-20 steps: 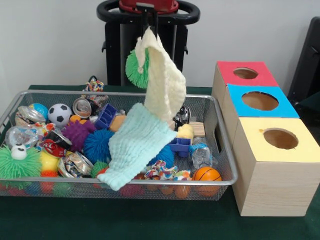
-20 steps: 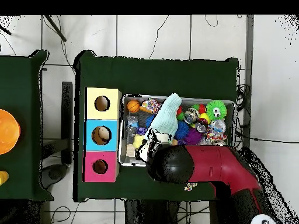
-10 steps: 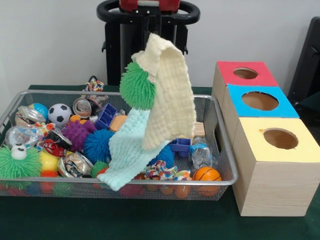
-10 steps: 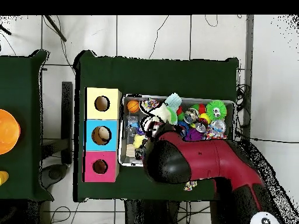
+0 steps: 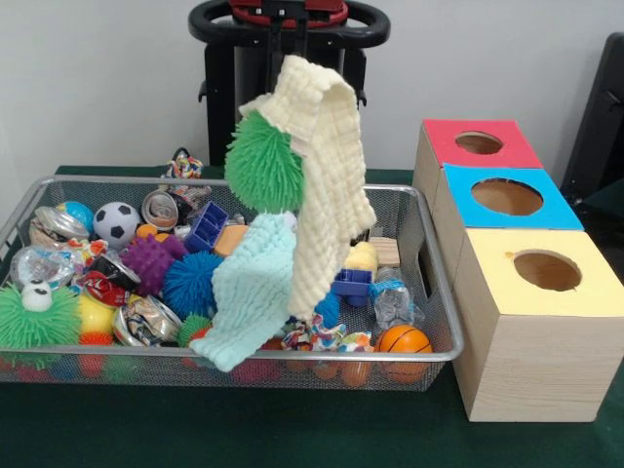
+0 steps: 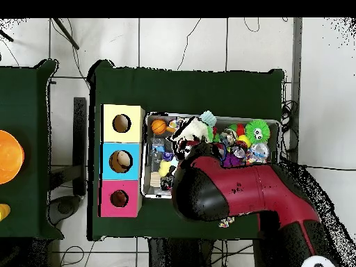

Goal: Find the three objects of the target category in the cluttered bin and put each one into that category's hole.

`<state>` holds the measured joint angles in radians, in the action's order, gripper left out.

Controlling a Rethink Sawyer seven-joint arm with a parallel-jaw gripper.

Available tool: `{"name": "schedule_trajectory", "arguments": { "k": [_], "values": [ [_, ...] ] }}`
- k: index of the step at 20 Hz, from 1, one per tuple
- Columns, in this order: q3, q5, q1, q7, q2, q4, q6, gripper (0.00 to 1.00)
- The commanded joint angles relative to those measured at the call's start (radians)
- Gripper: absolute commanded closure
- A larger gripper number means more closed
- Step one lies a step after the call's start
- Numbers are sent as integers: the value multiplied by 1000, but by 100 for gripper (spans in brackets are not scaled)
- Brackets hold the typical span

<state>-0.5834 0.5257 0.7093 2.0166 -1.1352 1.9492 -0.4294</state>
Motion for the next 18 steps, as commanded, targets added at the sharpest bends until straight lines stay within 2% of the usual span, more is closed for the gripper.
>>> {"name": "schedule_trajectory", "arguments": {
  "k": [1,4,7,11,14,18],
  "values": [
    [-109,166,71,-266,-22,-87,72,100],
    [-205,142,162,-320,9,-77,71,100],
    [-357,94,309,-406,63,-67,35,100],
    [-452,92,409,-441,146,-81,-9,100],
    [-470,105,442,-429,189,-78,-32,100],
    [-411,83,432,-344,230,-28,-112,100]
  ]
}}
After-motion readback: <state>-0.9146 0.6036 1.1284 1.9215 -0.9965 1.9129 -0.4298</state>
